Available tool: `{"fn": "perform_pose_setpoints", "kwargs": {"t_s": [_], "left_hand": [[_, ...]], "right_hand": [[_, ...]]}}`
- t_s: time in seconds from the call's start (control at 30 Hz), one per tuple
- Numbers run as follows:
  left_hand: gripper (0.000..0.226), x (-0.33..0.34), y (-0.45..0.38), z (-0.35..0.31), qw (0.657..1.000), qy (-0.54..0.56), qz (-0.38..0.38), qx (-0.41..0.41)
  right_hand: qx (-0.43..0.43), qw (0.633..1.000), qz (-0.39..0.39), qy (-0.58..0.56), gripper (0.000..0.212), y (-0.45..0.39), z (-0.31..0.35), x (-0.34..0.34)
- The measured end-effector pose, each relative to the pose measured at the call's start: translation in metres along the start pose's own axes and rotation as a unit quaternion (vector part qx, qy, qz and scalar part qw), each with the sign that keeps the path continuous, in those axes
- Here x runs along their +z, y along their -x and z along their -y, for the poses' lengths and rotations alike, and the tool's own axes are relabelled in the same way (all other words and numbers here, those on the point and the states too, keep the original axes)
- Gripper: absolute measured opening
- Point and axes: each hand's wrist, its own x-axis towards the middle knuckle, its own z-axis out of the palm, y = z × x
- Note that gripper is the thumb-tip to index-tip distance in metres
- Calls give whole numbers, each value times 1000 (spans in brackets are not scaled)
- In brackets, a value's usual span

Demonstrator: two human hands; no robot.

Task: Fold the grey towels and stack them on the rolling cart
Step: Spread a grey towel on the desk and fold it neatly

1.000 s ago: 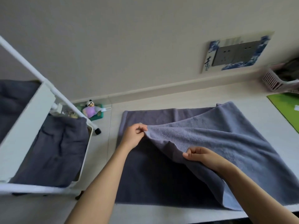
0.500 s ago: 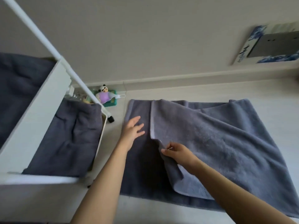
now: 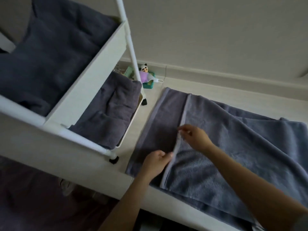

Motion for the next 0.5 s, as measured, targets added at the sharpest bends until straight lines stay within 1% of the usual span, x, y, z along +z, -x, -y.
{"fn": "perform_pose_setpoints", "kwargs": {"t_s": [0.03,0.07,0.1,0.13,0.2,0.27,0.33,0.4,0.43,0.5], "left_hand": [[38,3,3,0,1000,-22,4,7],[32,7,5,1,999,-40,5,12],[26,10,6,1,999,-52,-2,15],[23,12,7,0,998,-61,-17,18],[18,12,10,-5,998,-48,-50,13],[18,11,14,-9,997,-26,-75,8],[22,9,19,-13,997,-8,-83,1],[23,7,24,-18,996,22,-83,-7],[22,5,26,-21,996,42,-82,-5],[19,-1,34,-27,989,115,-88,1]], "right_hand": [[-40,998,-3,56,25,-15,0,-5],[-77,990,14,119,29,-30,-2,-8],[-111,974,47,194,31,-44,-4,-11],[-139,949,84,270,33,-56,-4,-14],[-163,896,127,392,36,-75,-5,-24],[-176,850,133,479,41,-91,-6,-35],[-175,821,129,528,39,-100,-6,-50],[-174,817,126,536,37,-102,-6,-64],[-174,826,123,522,34,-100,-3,-74],[-186,873,106,439,25,-98,9,-97]]}}
